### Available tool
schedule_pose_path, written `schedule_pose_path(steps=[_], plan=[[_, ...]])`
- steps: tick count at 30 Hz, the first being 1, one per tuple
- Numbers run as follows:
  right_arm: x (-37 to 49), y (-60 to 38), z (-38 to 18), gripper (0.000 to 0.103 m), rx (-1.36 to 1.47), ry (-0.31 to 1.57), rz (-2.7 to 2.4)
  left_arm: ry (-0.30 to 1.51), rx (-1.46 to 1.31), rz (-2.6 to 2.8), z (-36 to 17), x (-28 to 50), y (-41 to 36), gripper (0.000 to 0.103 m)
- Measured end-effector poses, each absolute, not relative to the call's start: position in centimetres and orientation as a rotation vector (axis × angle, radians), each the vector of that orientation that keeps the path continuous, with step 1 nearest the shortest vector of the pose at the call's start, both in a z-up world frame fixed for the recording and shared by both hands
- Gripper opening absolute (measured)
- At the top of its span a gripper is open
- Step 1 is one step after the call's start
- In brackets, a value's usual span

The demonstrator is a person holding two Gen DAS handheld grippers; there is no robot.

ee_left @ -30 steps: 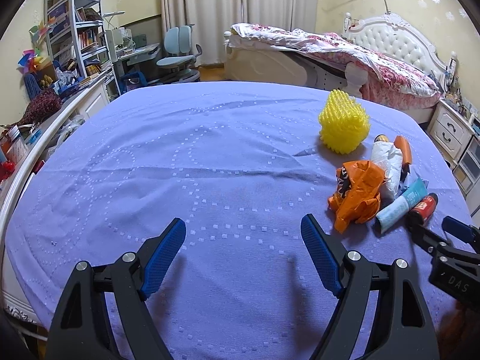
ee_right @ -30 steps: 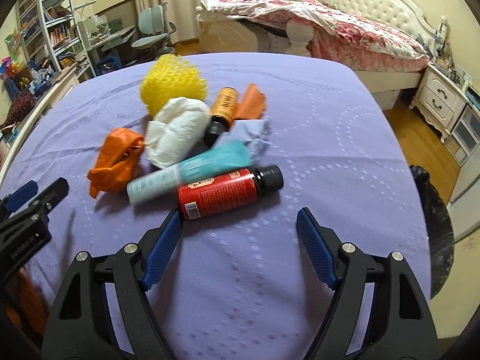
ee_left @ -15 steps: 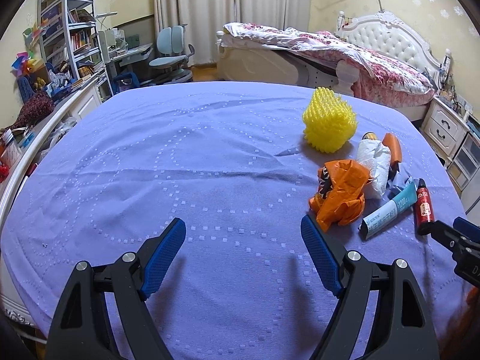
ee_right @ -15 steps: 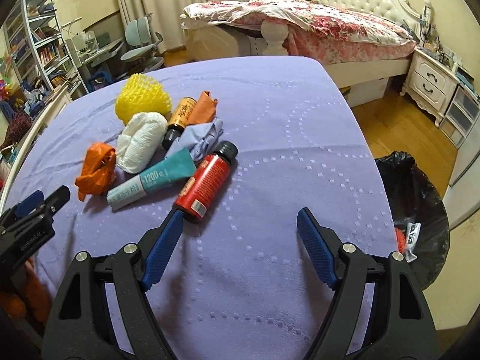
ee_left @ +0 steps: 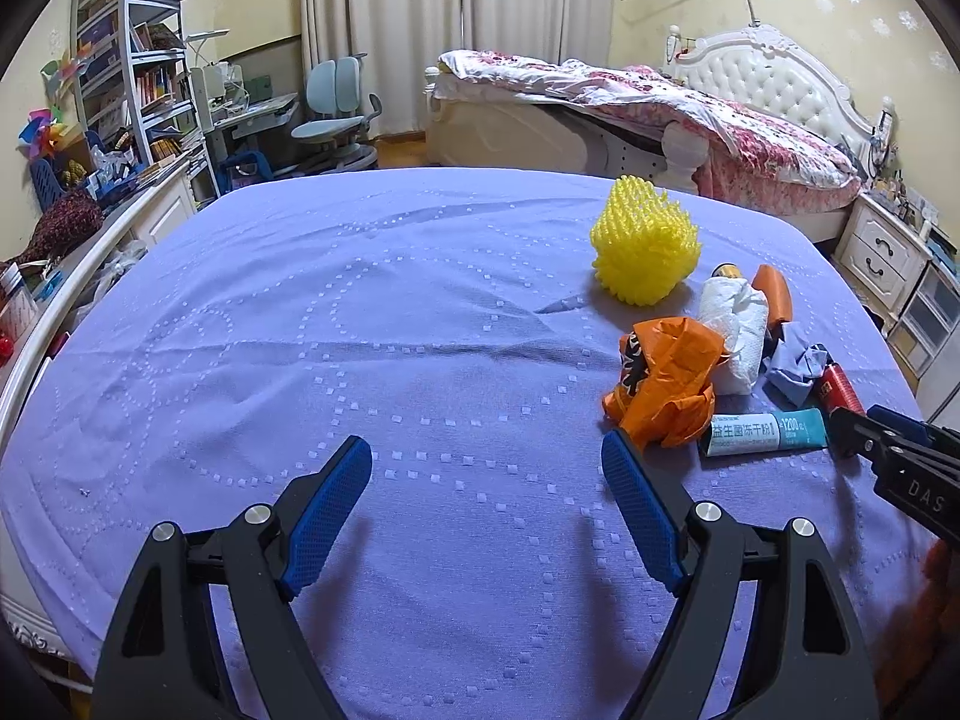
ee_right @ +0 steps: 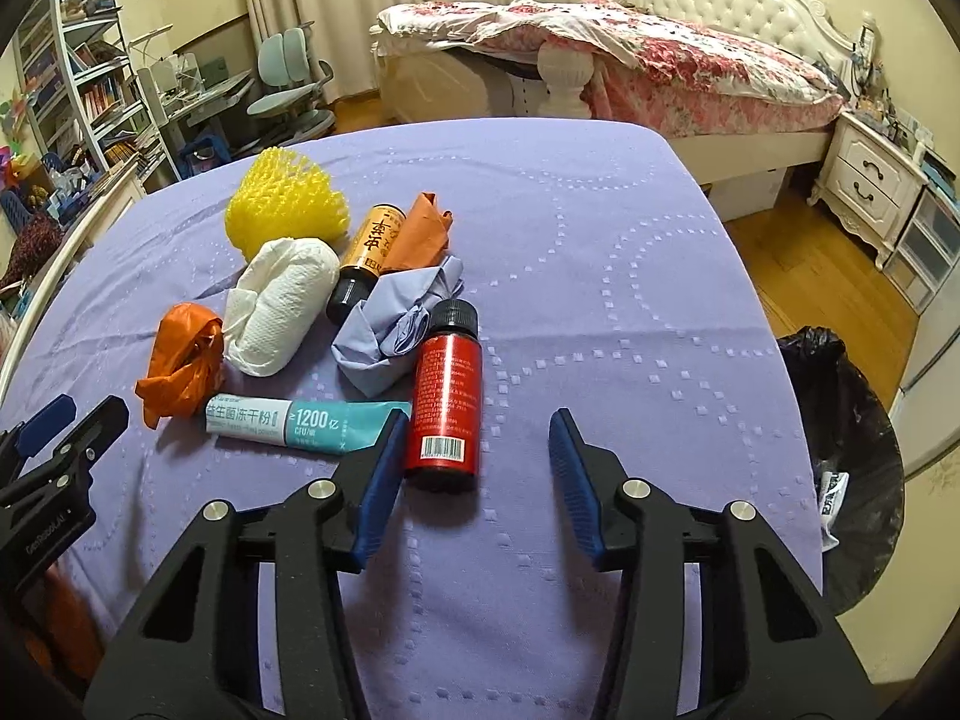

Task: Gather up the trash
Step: 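Grasp the red bottle with the right gripper while the left gripper grasps the orange plastic bag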

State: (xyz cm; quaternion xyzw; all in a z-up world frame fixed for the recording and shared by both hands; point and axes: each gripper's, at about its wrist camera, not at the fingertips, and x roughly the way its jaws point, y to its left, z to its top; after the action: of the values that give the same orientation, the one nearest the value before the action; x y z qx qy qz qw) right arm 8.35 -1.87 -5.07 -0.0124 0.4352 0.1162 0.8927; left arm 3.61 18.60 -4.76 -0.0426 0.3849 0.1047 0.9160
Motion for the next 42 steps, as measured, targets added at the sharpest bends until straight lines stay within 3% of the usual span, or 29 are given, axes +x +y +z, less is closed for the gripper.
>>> schedule_pose_path(steps=[9,11,13,33,38,42], plan=[[9.7,-1.5,-5.2,0.047,-0.05,0.872,0.246,0.773,-0.092,0.175,-4.5,3.3,17.9,0.079],[9.7,-1.6,-5.3,0.027,-0.041,0.881,0.267,0.771,-0.098,0.16,-4.5,3.3,17.7,0.079],[9.6,-1.9,-5.3,0.023,-0.034,0.886,0.269,0.763,-0.092,0.147,-4.4,3.2,17.3,0.079],[8.9,-4.6,-5.4,0.024,0.008,0.887,0.262,0.804,-0.096,0.08,-4.7,7.3,14.3,0.08],[8.9,-4.6,-5.3,0.024,0.007,0.886,0.263,0.847,-0.108,0.065,-5.3,7.8,14.6,0.047],[8.8,-4.6,-5.3,0.024,0.005,0.885,0.264,0.835,-0.127,0.036,-5.2,7.3,14.9,0.045]])
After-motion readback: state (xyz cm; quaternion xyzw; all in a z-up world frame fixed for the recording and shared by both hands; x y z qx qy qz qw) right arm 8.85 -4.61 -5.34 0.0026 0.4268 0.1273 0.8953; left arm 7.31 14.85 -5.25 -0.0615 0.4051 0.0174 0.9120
